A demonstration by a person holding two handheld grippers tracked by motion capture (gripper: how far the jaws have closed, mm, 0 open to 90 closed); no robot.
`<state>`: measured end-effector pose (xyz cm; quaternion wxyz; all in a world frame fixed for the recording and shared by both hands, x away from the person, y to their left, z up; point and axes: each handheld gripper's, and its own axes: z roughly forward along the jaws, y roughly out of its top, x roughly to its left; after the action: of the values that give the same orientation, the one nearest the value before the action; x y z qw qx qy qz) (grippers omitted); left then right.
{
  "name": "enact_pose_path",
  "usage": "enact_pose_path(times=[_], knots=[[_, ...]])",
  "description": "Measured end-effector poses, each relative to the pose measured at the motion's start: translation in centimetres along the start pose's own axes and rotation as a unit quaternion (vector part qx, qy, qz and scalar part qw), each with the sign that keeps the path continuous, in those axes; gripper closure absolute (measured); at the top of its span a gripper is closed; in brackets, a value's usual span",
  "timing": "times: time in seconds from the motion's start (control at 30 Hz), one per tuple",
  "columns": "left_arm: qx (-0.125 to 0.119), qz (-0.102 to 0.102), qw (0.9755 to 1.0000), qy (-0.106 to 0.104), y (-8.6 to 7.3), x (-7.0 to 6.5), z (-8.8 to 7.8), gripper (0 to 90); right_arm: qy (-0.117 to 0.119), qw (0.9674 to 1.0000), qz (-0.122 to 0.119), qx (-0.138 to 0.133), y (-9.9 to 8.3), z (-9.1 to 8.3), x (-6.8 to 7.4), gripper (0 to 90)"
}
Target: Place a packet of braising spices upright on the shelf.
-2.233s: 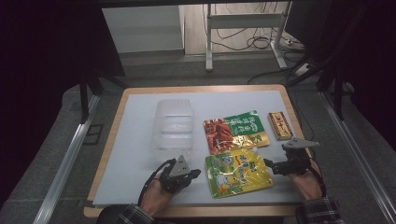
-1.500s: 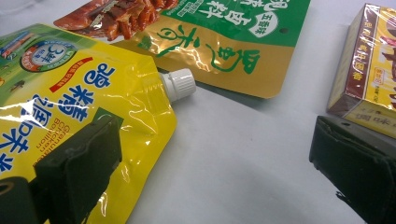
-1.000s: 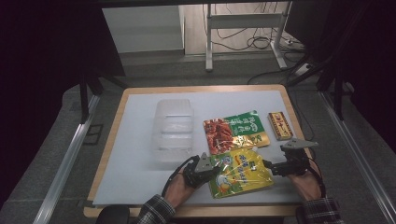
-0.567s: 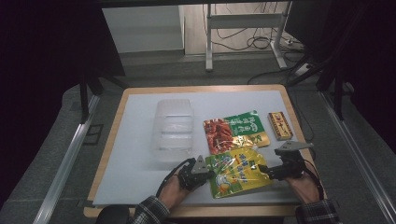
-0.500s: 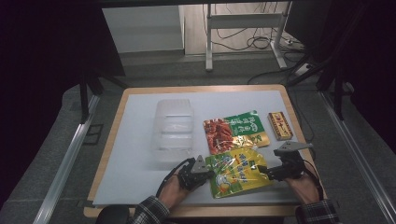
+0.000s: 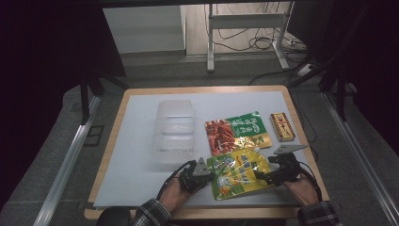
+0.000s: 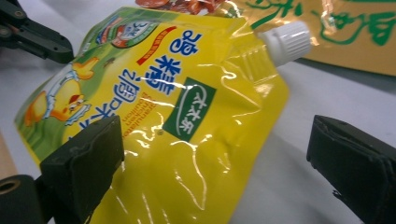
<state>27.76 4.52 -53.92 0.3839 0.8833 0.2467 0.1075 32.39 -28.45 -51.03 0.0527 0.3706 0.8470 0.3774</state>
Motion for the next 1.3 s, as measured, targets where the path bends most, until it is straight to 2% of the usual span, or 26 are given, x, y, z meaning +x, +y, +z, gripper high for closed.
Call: enact_pose_path(times=[0.03,0.13,0.27,0.6,0.93,1.0,1.1,1.17,1.2,1.27,1.3], knots=[[-0.003,-0.006,1.0,-0.001,0.0,0.0,0.0,90.0,0.006,1.0,0.002,0.003,0.0,0.1,0.0,4.8],[0.001,-0.001,1.0,0.001,0.0,0.0,0.0,90.0,0.022,0.9997,0.007,0.01,0.0,0.5,0.1,5.2],[0.0,-0.006,1.0,-0.001,0.0,-0.1,0.0,90.0,0.044,0.9987,0.012,0.021,0.1,1.0,0.3,5.8],[0.0,-0.008,1.0,-0.003,-0.1,0.0,-0.1,90.0,0.076,0.9964,0.029,0.026,0.4,1.8,0.6,6.8],[0.005,-0.003,1.0,-0.004,-0.1,0.1,-0.2,90.0,0.097,0.9937,0.056,0.001,1.2,1.2,0.9,6.2],[0.008,-0.001,1.0,0.002,0.0,0.1,-0.3,87.5,0.092,0.994,0.059,0.002,1.5,1.1,1.1,12.6],[0.01,-0.006,0.9999,0.004,-0.2,0.2,-0.4,84.5,0.085,0.9944,0.062,-0.012,1.8,0.7,1.7,36.2],[0.008,-0.006,0.9999,0.009,-0.1,0.0,-0.3,84.2,0.078,0.9944,0.067,-0.02,2.0,0.5,1.9,46.9],[0.01,0.001,0.9998,0.016,-0.1,-0.2,-0.3,82.9,0.074,0.9945,0.068,-0.029,2.1,0.2,1.9,55.4],[0.01,0.006,0.9996,0.027,-0.1,-0.4,-0.4,82.1,0.07,0.9947,0.07,-0.028,2.1,0.1,1.9,56.8],[0.011,0.009,0.9995,0.028,-0.2,-0.4,-0.4,81.4,0.071,0.9941,0.076,-0.031,2.1,-0.1,1.9,60.4]])
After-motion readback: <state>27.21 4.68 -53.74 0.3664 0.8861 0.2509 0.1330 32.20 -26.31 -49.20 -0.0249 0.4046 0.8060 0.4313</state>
